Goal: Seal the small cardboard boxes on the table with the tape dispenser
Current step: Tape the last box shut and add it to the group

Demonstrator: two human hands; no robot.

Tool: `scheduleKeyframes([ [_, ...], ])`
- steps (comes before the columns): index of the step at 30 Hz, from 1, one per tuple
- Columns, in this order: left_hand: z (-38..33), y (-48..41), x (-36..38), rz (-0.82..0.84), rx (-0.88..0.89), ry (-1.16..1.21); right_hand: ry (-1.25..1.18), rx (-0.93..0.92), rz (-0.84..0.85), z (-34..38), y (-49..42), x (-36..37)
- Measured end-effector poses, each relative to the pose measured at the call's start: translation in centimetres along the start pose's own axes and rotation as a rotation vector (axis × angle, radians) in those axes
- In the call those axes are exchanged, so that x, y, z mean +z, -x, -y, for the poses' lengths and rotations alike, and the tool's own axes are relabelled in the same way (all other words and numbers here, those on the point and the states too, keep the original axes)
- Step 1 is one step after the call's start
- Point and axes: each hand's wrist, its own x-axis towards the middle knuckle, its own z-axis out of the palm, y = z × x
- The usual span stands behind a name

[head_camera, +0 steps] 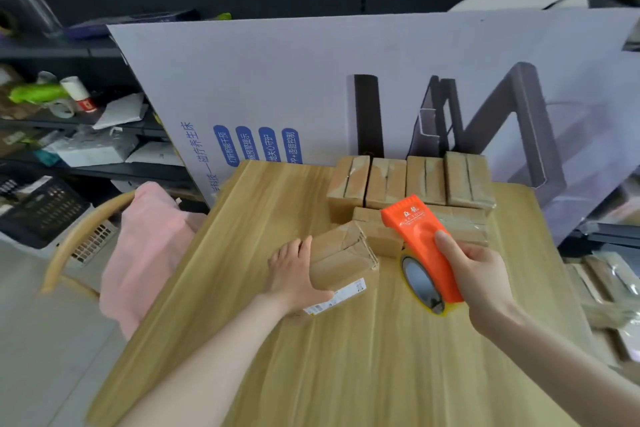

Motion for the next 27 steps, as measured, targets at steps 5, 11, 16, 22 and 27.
scheduleKeyframes([
  [5,-9.3,5.3,1.4,0.018,0.109,-0.005,-0.024,0.028,0.024,-2.5,1.9,-8.1],
  [11,-16.1,9.3,4.9,0.106,0.2,-0.036,-0.019,0.033,0.019,-3.9,3.5,-14.8],
  [16,-17.9,9.4,6.2,0.112,0.302,-0.104,-0.019,0.053,0.006,-4.0,4.3,-17.5],
  [22,-18.1,8.0,7.2,0.283,0.418,-0.193,-0.003,0.061,-0.044,-3.6,4.8,-18.2],
  [27,-21.6,6.7,0.9,0.405,0.24,0.246,-0.008,0.003,-0.087,-1.5,4.8,-18.4],
])
